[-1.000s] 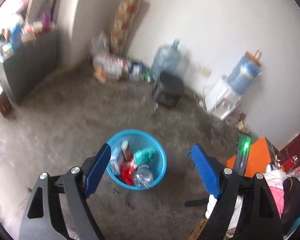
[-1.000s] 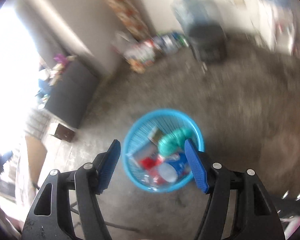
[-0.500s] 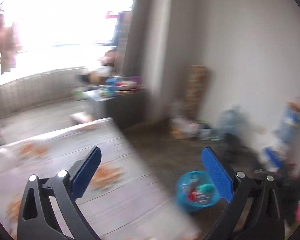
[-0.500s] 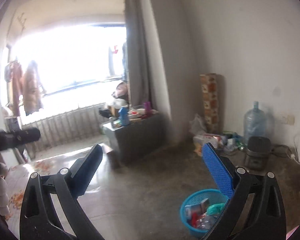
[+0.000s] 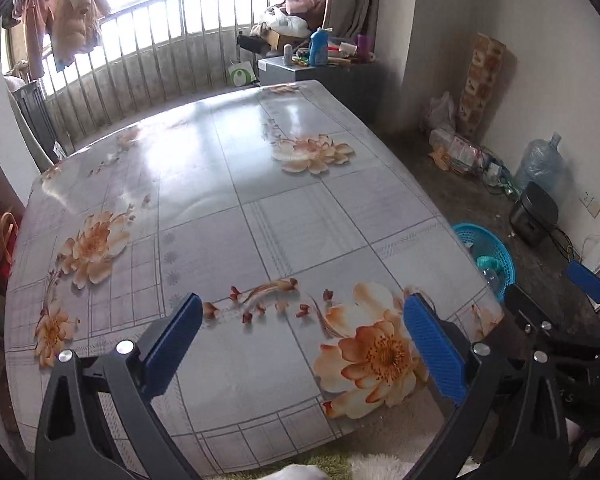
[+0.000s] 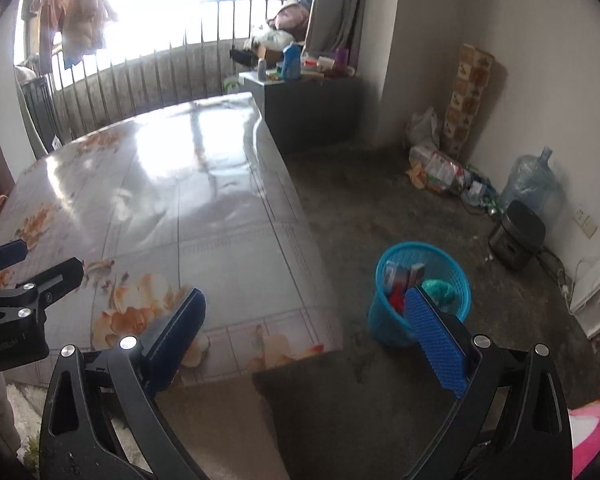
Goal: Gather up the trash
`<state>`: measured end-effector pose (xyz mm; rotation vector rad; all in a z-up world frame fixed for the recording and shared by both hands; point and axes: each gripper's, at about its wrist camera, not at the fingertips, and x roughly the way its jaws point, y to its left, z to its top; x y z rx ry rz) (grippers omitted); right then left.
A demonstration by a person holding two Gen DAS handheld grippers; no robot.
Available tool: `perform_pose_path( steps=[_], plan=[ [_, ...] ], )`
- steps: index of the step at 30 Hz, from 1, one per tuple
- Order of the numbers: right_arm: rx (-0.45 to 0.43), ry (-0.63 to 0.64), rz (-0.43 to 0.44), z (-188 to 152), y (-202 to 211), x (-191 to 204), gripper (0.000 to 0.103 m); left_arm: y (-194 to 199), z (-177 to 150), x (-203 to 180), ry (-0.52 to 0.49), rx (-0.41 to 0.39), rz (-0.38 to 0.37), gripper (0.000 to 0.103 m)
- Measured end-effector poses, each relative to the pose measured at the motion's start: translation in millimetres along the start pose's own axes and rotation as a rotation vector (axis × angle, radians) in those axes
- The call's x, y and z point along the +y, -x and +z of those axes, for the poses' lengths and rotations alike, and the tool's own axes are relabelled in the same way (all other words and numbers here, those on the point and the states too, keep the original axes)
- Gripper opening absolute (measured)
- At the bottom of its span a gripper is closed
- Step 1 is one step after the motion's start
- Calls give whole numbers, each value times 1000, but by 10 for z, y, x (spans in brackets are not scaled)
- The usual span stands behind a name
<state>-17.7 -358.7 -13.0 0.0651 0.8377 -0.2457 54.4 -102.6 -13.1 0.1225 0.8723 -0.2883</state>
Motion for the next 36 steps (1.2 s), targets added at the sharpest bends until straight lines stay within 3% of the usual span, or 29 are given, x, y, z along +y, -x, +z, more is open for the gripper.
perform_pose_path(
  steps=[9, 36],
  plan=[
    [54, 26, -71, 96, 82, 33, 96, -39, 60, 6, 19, 19, -7, 98],
    [63, -2, -80, 28, 35, -28, 96, -87, 91, -46, -1, 44, -22, 98]
  ],
)
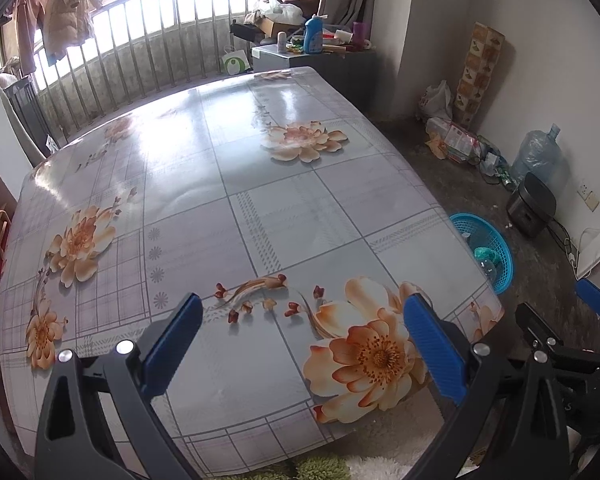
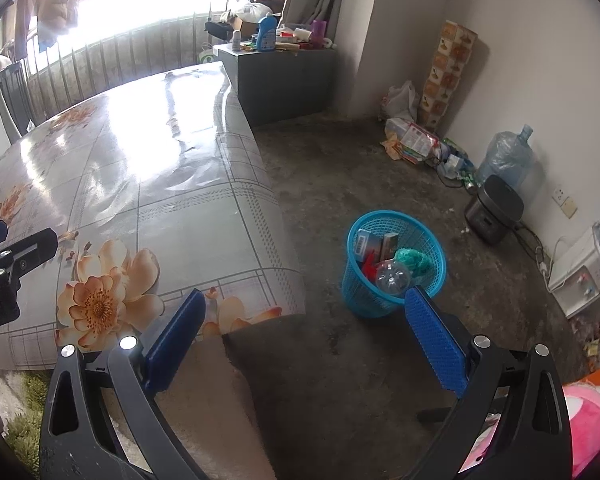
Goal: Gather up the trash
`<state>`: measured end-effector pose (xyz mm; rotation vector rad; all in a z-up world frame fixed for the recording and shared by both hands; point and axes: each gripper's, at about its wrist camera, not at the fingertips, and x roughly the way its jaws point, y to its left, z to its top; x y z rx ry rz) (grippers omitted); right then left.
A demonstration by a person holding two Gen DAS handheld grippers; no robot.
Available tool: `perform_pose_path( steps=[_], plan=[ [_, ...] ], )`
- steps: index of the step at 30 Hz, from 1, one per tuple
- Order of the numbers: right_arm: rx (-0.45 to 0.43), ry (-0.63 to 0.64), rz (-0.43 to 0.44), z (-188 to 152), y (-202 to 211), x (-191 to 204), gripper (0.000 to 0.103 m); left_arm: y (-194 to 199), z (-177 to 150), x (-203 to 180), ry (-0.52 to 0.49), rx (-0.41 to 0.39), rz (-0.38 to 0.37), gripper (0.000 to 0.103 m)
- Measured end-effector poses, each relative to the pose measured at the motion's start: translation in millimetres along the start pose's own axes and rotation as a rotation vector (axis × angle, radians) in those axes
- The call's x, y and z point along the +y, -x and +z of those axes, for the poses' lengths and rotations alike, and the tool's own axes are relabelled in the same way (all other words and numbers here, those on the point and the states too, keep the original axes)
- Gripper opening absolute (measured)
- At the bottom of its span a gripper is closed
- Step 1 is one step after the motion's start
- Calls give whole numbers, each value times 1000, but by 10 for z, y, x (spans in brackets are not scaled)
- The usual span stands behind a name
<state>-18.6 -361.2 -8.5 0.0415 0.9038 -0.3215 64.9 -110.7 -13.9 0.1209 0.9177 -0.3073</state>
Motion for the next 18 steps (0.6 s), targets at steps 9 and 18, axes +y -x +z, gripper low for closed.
perform_pose_path(
  steps=[9, 18],
  plan=[
    [4, 6, 4, 0, -23, 25, 96, -16, -14, 33, 10, 14, 1, 98],
    [6, 12, 6, 3, -28, 20, 96, -25, -17, 52, 8, 16, -1, 98]
  ],
)
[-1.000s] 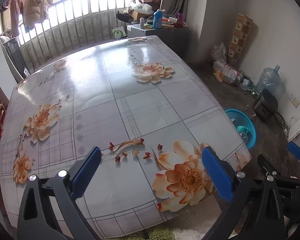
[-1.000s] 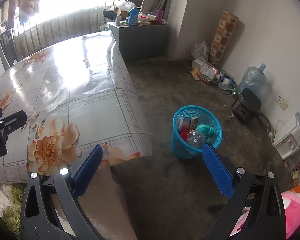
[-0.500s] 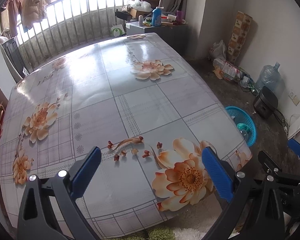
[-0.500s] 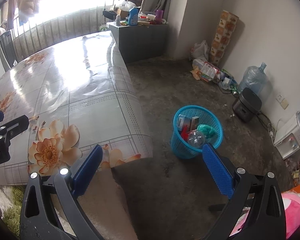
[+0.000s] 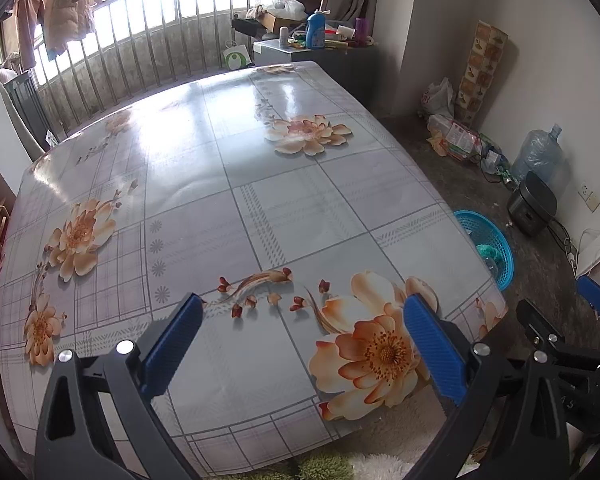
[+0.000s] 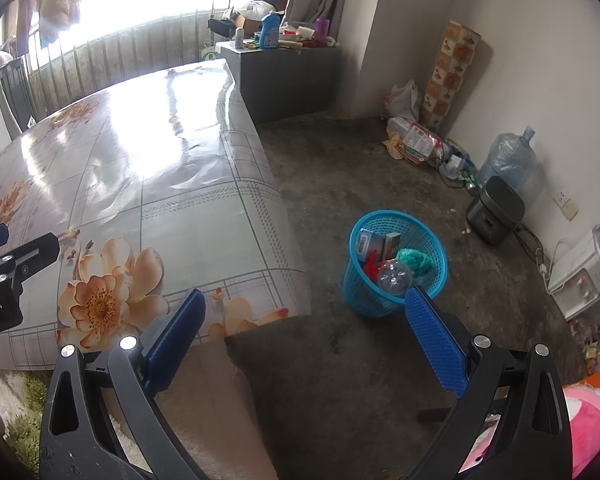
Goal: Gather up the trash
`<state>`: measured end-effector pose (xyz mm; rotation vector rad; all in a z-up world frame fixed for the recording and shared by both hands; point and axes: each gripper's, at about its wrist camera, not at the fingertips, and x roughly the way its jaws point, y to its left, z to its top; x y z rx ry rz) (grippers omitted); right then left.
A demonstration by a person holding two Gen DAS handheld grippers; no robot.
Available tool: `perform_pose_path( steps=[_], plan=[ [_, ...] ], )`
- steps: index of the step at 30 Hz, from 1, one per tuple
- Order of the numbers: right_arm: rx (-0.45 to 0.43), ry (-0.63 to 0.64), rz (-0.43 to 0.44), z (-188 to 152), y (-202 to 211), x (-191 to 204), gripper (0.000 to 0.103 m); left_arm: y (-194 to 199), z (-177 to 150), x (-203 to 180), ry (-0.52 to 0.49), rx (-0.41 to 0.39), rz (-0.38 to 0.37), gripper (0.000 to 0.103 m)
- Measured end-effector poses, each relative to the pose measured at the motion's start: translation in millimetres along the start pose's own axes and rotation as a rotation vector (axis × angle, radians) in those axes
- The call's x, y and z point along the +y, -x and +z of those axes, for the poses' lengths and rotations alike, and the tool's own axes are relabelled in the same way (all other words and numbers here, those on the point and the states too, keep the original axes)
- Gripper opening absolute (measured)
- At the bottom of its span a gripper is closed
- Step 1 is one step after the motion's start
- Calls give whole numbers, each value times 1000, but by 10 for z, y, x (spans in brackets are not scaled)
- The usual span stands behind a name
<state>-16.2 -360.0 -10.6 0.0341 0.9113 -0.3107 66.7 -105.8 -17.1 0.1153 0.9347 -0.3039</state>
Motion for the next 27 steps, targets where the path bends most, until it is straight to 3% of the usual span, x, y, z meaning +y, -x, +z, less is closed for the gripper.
perform_pose_path(
  steps=[27],
  plan=[
    [1, 1, 2, 9, 9, -2, 96, -36, -28, -22, -11, 12, 4, 98]
  ],
)
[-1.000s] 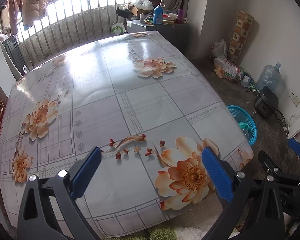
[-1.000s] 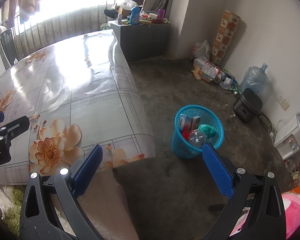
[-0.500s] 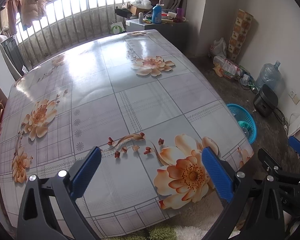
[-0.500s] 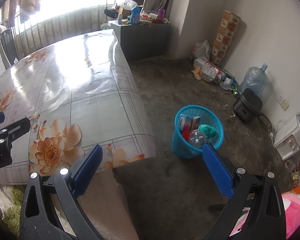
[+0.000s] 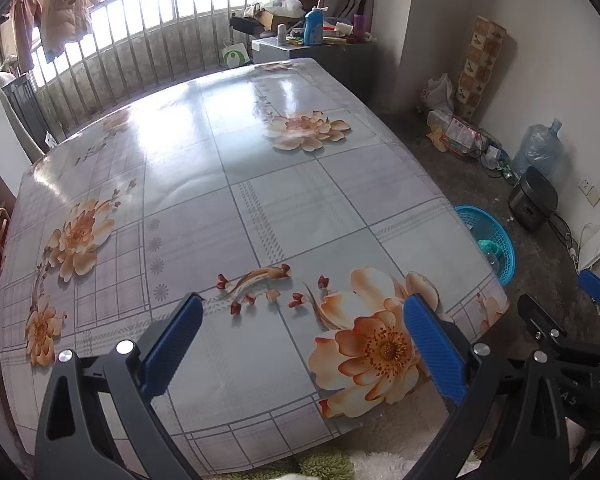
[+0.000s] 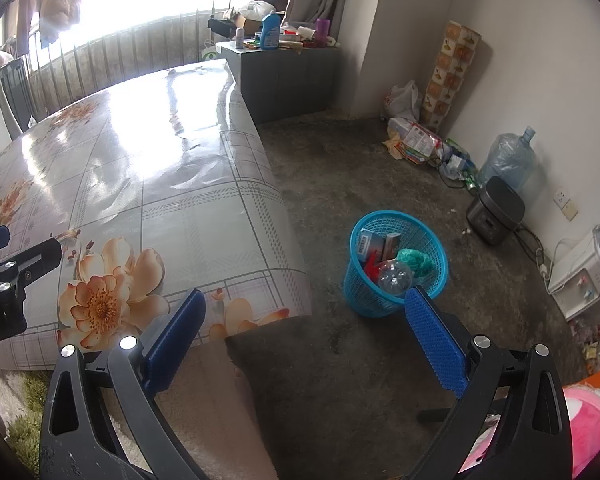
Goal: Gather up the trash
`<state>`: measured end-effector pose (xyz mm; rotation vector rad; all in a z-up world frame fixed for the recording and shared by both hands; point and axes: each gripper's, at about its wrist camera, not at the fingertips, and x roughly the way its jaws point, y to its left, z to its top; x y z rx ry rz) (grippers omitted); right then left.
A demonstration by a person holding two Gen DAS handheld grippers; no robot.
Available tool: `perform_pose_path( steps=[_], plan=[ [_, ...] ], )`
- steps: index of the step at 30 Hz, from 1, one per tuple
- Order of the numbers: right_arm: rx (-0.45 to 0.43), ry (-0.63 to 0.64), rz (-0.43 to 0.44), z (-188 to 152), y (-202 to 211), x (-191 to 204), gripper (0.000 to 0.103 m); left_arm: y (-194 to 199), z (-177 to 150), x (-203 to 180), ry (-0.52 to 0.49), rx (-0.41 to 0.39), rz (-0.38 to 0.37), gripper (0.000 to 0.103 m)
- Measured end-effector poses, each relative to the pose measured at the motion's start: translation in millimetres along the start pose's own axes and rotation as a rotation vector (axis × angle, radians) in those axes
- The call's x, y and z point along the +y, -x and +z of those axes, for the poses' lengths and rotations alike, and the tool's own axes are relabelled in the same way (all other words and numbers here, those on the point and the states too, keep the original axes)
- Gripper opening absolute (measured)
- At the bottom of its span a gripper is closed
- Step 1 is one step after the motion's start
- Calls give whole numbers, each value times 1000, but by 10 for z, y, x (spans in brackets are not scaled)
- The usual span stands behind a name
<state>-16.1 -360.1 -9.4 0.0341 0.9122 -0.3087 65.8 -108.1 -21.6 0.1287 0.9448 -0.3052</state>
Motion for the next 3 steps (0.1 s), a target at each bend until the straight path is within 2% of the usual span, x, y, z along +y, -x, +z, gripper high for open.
perform_pose_path(
  steps=[3],
  plan=[
    [-1, 1, 0, 1, 5, 0, 96, -15, -8, 4, 0, 8, -4, 98]
  ],
)
